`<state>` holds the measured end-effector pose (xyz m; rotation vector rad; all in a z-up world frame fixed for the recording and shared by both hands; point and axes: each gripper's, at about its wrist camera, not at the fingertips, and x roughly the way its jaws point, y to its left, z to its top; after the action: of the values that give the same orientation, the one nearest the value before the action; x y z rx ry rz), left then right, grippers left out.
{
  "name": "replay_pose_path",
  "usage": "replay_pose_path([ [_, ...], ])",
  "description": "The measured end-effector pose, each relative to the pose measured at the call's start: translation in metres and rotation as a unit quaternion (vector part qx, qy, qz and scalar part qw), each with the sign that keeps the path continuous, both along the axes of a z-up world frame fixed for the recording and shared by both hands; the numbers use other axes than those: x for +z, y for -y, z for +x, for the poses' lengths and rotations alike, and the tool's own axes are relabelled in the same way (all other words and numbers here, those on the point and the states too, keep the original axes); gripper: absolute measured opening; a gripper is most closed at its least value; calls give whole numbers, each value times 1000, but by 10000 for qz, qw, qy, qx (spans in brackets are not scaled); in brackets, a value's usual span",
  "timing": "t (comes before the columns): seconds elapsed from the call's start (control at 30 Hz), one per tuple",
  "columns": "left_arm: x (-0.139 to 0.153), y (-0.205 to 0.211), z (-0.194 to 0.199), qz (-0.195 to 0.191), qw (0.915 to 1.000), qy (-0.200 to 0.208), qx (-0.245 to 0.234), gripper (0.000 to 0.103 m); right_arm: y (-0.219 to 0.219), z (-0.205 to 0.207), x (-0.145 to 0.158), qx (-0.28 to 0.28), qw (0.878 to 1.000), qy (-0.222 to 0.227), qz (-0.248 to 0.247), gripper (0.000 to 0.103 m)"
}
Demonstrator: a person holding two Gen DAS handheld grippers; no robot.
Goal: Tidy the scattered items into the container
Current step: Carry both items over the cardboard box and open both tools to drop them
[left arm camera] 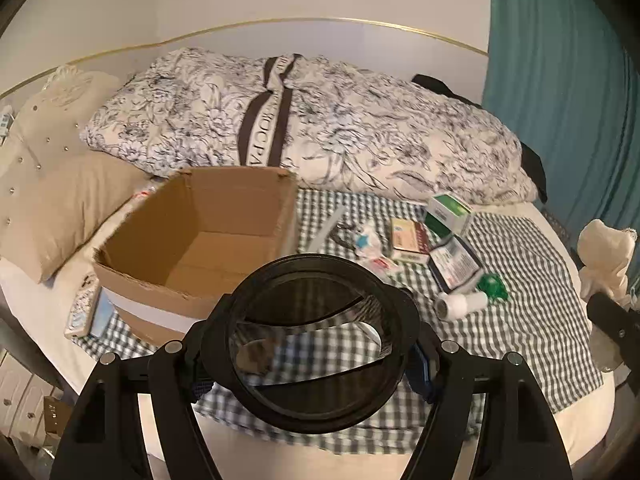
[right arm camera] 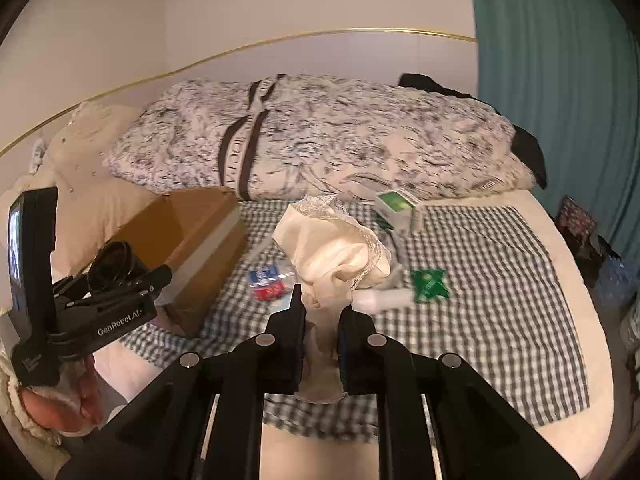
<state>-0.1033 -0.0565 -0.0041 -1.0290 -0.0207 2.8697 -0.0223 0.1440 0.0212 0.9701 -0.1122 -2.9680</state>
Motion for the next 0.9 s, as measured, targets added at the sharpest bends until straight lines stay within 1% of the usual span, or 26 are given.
replay_pose_path([
  [0.27, 13, 55, -29, 9, 9995, -84, 299, 76, 54, -39, 7, 493, 9987, 90, 116, 13],
  [0.4, 18, 73, -43, -96, 9994, -125, 293, 76, 79, -63, 13, 701, 9974, 69, 149, 13],
  [0.53, 22, 91, -57, -302, 9988, -240, 291, 76, 103, -86, 15, 911, 9957, 60, 143, 13],
  [0.73, 18, 118, -80, -358, 9983, -198, 427, 76, 145, -119, 13, 1258, 9918, 107, 172, 13],
  [0.9, 6, 142, -97, -365, 9972, -90, 640, 76, 177, -144, 11, 1534, 9880, 129, 123, 13],
])
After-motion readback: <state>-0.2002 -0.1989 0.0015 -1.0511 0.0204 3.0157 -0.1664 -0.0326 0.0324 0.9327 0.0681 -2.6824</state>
